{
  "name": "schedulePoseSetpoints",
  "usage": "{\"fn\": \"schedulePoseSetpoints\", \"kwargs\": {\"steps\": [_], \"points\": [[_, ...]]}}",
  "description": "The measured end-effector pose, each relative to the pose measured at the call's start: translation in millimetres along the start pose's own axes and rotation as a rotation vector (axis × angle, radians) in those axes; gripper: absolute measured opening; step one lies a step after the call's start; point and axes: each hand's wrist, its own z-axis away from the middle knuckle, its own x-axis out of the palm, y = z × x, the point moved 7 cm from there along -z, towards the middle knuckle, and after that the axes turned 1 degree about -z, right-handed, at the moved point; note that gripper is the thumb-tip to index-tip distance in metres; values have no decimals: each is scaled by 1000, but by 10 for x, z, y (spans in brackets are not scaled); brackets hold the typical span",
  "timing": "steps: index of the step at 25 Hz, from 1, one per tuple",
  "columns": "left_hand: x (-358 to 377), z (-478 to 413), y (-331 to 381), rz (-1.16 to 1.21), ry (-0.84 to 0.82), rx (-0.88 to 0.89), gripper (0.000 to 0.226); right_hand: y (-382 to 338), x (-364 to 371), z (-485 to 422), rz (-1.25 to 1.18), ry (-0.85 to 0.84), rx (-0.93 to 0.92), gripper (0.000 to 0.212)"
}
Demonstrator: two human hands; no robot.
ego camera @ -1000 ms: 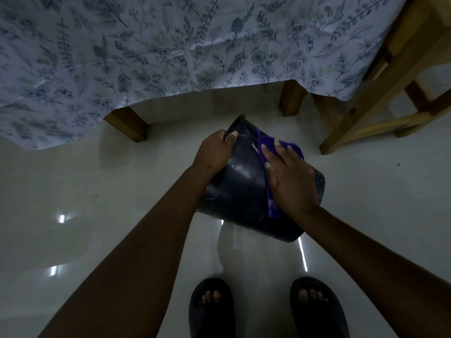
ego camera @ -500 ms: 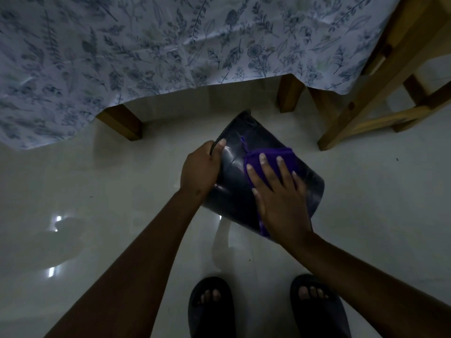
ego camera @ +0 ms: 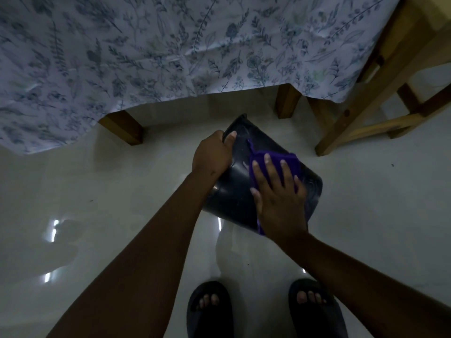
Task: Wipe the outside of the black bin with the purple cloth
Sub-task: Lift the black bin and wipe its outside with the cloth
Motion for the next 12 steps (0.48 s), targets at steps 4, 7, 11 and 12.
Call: {"fn": "schedulePoseSetpoints", "kwargs": {"steps": [4, 7, 11, 12], "points": [[-10, 235, -213, 186, -18, 37, 33, 222, -99, -285, -68, 19, 31, 56], [20, 393, -354, 208, -26, -48, 34, 92, 56, 26, 12, 17, -25, 56], [3, 167, -176, 174, -29, -40, 38, -26, 174, 230, 92, 21, -135, 62], [-7, 149, -135, 160, -30, -21, 38, -9, 86, 76, 76, 36, -118, 60]]}}
